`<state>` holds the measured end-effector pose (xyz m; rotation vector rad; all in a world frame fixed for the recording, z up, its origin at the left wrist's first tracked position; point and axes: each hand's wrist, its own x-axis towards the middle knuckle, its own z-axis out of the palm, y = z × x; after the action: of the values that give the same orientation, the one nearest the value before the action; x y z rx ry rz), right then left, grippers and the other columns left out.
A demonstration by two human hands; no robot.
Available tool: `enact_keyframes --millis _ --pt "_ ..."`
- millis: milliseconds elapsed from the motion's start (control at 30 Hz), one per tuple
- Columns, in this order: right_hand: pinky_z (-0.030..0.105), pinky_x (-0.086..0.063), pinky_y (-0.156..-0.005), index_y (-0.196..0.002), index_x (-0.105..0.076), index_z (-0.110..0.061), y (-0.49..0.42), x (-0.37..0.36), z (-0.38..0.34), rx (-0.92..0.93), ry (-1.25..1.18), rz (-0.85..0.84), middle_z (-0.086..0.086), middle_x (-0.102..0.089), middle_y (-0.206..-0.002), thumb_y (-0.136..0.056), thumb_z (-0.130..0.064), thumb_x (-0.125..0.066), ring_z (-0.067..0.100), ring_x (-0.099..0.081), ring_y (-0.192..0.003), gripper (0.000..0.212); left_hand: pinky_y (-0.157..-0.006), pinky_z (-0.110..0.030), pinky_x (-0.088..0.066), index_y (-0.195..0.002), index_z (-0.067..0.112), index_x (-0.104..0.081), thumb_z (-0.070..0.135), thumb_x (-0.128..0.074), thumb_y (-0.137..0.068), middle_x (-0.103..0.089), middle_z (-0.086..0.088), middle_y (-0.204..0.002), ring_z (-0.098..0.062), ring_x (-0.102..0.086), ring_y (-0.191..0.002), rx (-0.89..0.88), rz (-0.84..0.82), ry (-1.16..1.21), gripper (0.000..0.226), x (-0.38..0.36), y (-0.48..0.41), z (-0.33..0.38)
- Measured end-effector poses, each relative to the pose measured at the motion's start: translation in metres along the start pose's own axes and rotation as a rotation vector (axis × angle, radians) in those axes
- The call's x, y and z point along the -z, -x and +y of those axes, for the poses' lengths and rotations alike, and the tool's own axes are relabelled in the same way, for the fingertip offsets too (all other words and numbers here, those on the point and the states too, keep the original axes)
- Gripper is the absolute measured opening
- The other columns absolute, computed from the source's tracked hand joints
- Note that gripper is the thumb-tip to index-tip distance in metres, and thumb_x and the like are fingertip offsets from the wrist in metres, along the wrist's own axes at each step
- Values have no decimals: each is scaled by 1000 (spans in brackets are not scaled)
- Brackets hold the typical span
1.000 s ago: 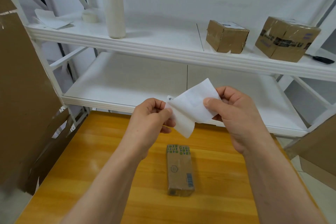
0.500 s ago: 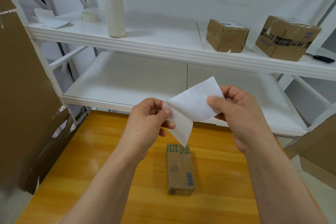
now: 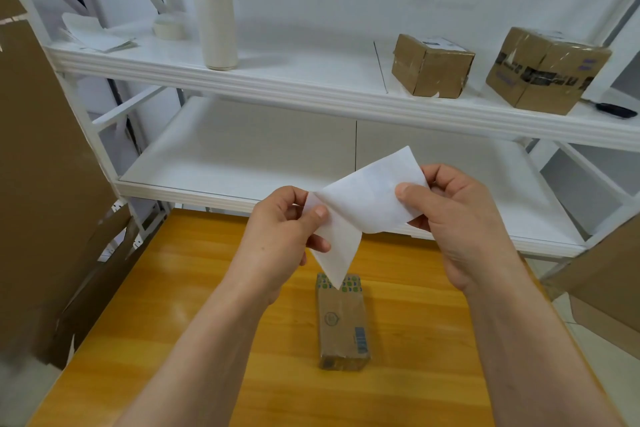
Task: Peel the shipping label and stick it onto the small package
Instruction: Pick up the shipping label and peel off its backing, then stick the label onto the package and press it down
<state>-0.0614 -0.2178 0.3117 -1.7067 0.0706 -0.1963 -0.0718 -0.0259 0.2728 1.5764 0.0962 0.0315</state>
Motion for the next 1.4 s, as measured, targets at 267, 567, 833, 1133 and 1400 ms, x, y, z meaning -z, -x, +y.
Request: enact_keyframes --millis 267,567,833,1133,1400 --pt "33 -54 -73 -89 -67 -16 -1 -1 3 -15 9 3 0 -73 -86 -89 -7 -67 16 -66 -82 9 -59 -25 -51 -98 14 -67 13 -66 -92 -74 0 -82 -8 -71 -72 14 -26 1 6 0 -5 -5" --pt "33 -56 -76 -92 -67 -17 -6 1 8 -41 14 28 0 -73 -93 -89 -9 -67 17 -67 -88 9 -82 -43 -59 -96 17 -68 13 -67 -92 -74 -9 -92 -29 -69 -93 27 -9 -67 6 1 -15 -16" --pt "32 -55 -76 -95 -66 -17 -13 2 16 -76 45 62 -2 -71 -94 -90 -11 -68 16 -66 -88 8 -76 -28 -46 -89 17 -72 10 -65 -93 -70 1 -97 -16 -61 -91 111 71 -95 11 2 -30 -37" --pt "37 -57 -80 -95 -65 -18 -18 -1 36 -148 89 32 4 -73 -100 -91 -12 -68 21 -68 -94 8 -69 -33 -45 -87 23 -74 13 -59 -96 -69 0 -94 -19 -60 -85 179 132 -227 20 1 -45 -77" --pt "40 -57 -81 -95 -65 -18 -18 -6 51 -208 140 -5 7 -72 -103 -90 -12 -67 25 -68 -98 8 -64 -32 -49 -123 17 -61 10 -52 -96 -64 -5 -113 -26 -60 -91 270 149 -463 29 6 -63 -119"
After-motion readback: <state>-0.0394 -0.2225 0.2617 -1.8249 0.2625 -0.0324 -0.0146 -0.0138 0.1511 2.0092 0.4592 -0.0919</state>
